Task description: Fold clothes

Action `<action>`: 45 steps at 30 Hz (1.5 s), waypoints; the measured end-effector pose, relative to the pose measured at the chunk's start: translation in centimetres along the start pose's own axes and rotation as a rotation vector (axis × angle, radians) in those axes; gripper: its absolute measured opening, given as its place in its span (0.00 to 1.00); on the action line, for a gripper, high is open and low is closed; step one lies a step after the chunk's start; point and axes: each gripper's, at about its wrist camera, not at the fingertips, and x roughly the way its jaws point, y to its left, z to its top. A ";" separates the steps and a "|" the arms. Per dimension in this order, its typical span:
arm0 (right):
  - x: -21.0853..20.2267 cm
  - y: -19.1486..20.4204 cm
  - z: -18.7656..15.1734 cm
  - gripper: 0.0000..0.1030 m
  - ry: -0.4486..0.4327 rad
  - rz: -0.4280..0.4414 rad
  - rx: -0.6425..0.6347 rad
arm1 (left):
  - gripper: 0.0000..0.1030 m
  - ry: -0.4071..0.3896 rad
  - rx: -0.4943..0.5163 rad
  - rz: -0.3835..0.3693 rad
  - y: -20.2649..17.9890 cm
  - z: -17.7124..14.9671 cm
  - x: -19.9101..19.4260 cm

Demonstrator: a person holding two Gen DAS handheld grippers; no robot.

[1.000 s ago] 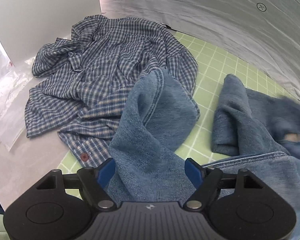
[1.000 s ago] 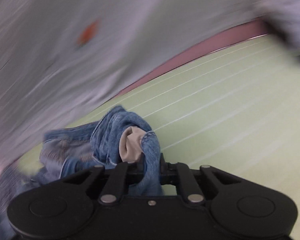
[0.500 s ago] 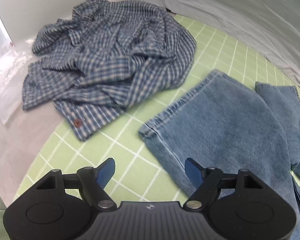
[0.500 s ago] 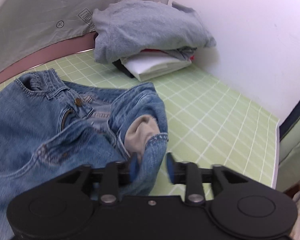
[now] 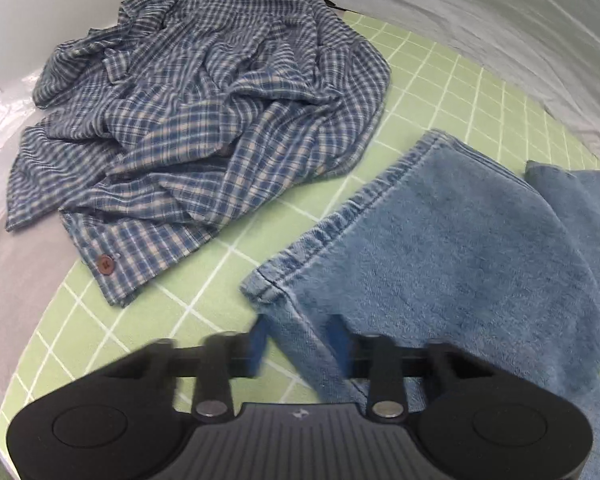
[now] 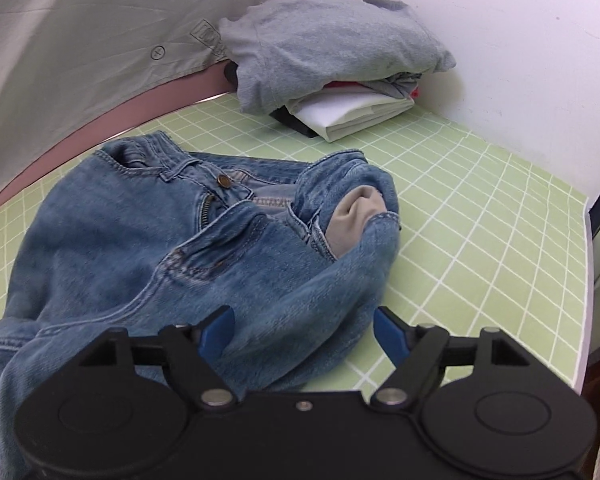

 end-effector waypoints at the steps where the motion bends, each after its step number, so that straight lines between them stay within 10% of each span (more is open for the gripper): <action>1: -0.2 -0.1 -0.2 0.75 0.001 0.002 0.000 | 0.11 -0.007 -0.003 -0.001 0.2 -0.1 -0.1; 18: -3.7 0.1 -5.3 0.76 0.083 0.087 -0.095 | 0.06 -0.037 -0.163 0.283 12.1 -8.9 -5.3; 25: -5.4 0.2 -6.0 0.76 0.118 0.156 -0.085 | 0.37 -0.082 -0.151 0.287 12.7 -9.0 -7.1; 35: -2.6 -7.2 -2.8 0.78 0.061 0.144 -0.029 | 0.81 -0.258 -0.122 0.163 2.4 -10.3 -10.6; 45: 3.5 -13.4 3.9 0.79 -0.014 0.205 -0.118 | 0.83 -0.119 -0.020 0.090 -11.9 -20.0 -8.7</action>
